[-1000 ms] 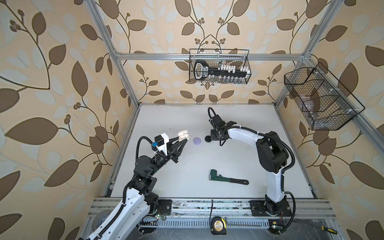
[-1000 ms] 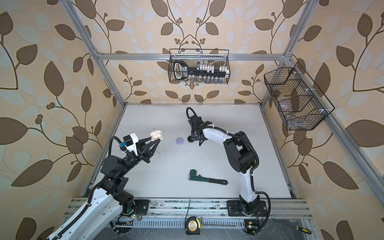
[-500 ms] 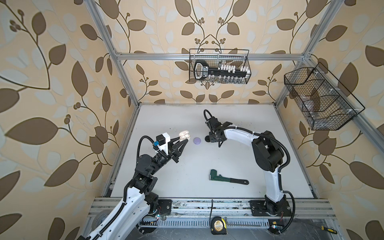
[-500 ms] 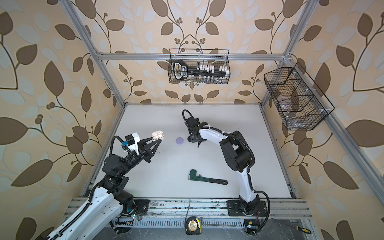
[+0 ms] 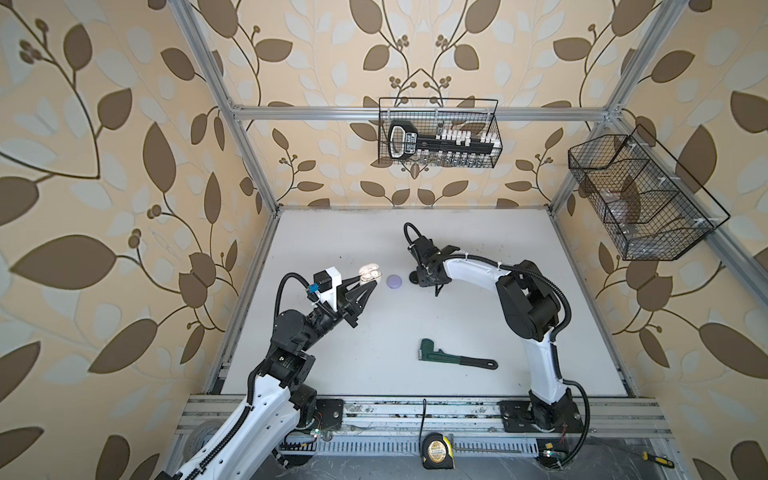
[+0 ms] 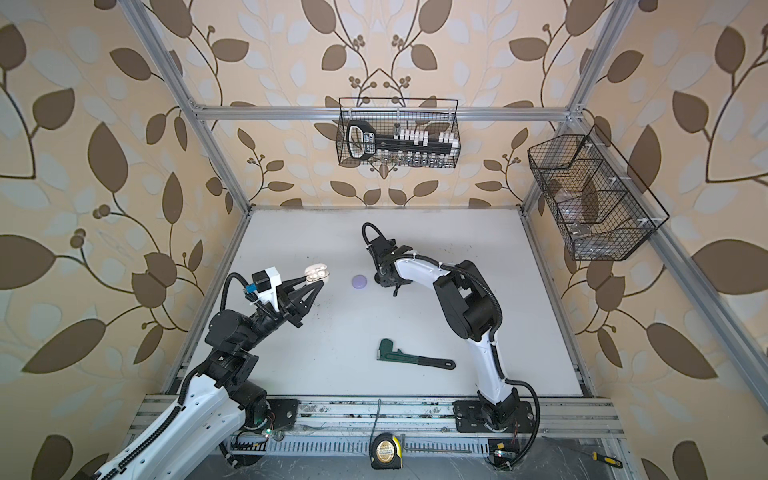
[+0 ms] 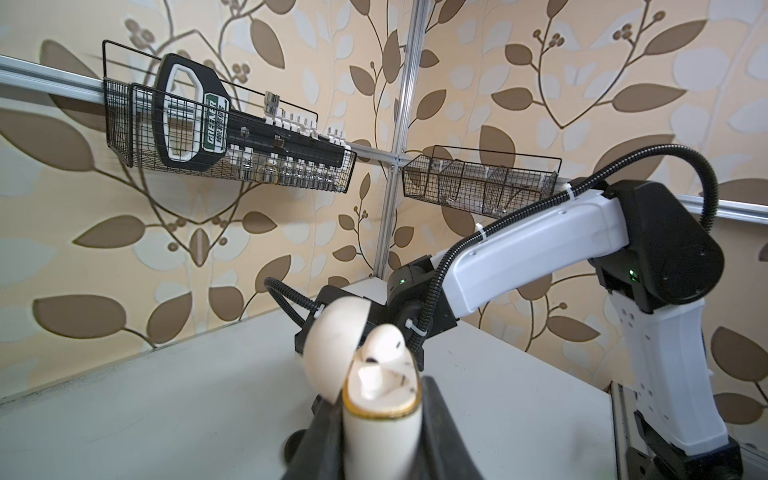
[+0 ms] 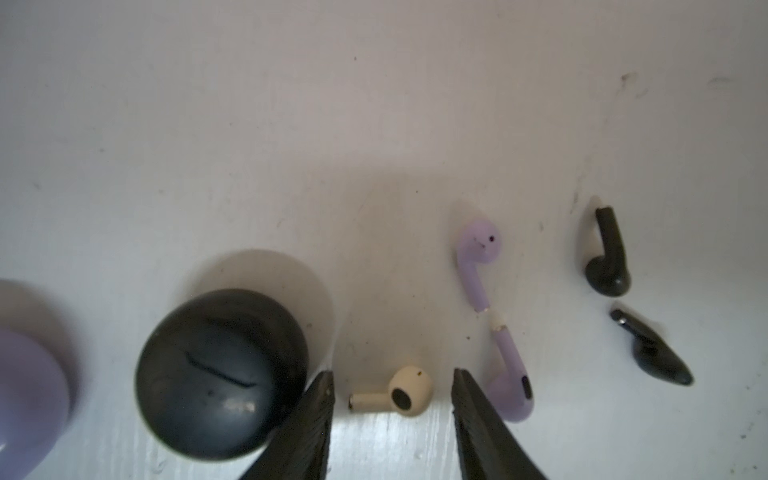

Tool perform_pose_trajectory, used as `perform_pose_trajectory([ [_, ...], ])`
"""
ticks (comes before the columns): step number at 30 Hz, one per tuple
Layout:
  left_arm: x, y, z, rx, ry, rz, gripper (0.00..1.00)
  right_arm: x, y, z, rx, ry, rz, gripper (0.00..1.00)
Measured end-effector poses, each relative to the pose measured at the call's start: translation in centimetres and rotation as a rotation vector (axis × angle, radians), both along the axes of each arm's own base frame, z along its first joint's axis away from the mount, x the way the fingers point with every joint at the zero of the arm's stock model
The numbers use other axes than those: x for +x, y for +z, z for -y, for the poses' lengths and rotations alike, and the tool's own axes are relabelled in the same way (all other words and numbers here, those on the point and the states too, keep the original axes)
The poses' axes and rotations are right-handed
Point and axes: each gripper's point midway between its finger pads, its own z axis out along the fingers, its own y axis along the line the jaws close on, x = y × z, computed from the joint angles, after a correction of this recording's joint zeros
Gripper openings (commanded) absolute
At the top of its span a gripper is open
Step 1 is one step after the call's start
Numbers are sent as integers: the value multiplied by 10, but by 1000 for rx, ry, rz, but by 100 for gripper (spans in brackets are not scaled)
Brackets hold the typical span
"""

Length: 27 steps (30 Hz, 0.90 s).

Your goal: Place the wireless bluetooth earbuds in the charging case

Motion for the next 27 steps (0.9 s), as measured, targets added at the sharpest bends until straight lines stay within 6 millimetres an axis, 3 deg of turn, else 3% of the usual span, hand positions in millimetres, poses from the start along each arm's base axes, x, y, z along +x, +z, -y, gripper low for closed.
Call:
perform_pose_trajectory([
  [18, -8, 2, -3, -5, -1, 15, 0, -30, -1, 25, 14, -27, 17, 40],
  [27, -7, 1, -2, -3, -1, 10, 0, -28, 10, 13, 84, -19, 29, 43],
])
